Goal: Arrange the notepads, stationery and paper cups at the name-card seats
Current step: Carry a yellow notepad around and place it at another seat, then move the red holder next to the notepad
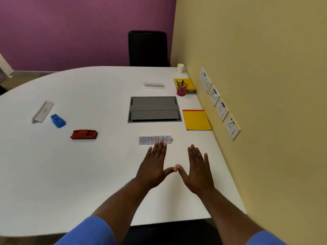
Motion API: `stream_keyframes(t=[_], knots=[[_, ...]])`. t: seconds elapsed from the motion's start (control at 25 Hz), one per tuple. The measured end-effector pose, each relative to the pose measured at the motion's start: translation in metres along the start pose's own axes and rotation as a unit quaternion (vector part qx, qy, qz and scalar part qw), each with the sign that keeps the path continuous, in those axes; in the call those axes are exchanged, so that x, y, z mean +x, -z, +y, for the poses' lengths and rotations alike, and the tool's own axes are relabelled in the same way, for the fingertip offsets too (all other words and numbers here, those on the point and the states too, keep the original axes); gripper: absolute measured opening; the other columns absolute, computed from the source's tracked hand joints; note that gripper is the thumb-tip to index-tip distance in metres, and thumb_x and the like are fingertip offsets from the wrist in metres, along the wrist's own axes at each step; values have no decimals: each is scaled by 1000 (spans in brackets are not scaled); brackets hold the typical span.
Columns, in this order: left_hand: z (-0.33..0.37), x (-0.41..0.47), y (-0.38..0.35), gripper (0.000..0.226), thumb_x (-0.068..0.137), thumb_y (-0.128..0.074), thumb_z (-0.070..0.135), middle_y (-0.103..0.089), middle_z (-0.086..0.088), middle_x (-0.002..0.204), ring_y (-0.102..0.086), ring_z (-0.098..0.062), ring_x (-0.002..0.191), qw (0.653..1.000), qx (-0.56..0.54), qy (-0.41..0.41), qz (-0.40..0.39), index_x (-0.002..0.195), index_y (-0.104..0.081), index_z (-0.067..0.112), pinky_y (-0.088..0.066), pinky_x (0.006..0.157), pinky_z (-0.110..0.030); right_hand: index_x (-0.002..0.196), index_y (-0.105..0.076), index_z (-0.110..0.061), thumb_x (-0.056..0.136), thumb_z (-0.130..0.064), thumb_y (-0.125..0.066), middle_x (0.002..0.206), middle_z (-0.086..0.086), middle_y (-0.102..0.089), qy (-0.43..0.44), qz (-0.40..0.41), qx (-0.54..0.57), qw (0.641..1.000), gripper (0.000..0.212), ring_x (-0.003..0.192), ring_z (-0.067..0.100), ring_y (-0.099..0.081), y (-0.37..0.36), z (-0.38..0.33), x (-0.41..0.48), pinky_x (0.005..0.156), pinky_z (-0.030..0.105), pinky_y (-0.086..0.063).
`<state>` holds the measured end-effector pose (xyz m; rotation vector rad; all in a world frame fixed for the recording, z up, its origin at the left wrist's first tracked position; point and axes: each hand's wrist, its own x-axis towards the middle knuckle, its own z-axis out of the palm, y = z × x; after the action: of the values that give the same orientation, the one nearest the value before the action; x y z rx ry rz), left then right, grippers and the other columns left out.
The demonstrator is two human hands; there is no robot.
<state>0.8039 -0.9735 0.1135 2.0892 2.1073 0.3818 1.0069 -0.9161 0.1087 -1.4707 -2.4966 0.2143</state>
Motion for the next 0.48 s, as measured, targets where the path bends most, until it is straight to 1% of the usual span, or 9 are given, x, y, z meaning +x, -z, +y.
stream_keyframes(t=[0.08,0.24,0.4,0.48], knots=[[-3,-25,22,103,91,-13,87,24,3,168,32,-7,151,1000,0,4,15,162,15,18,22,120,-26,163,-2,-19,93,-80,-12,170,-2,4,11,4,-6,1000,94,156,14,7,17,-25,-11,127,47,2],[-14,-61,45,100,93,-15,85,27,6,166,34,-4,149,999,16,26,32,161,17,20,23,119,-26,163,-1,-18,92,-80,-12,170,-2,5,40,10,4,999,94,156,14,7,29,-60,-25,127,46,3],[-29,-86,56,103,91,-16,86,28,4,166,33,-8,150,997,38,60,26,161,18,19,16,124,-32,163,-3,-17,92,-80,-10,170,0,1,76,-6,19,997,95,157,15,4,19,-80,-28,127,46,2],[-39,-98,59,102,91,-17,86,30,5,166,33,-10,151,995,44,87,12,161,20,20,15,125,-33,163,-1,-19,92,-81,-9,170,-1,3,93,-23,22,995,95,157,15,5,10,-85,-27,127,47,1]])
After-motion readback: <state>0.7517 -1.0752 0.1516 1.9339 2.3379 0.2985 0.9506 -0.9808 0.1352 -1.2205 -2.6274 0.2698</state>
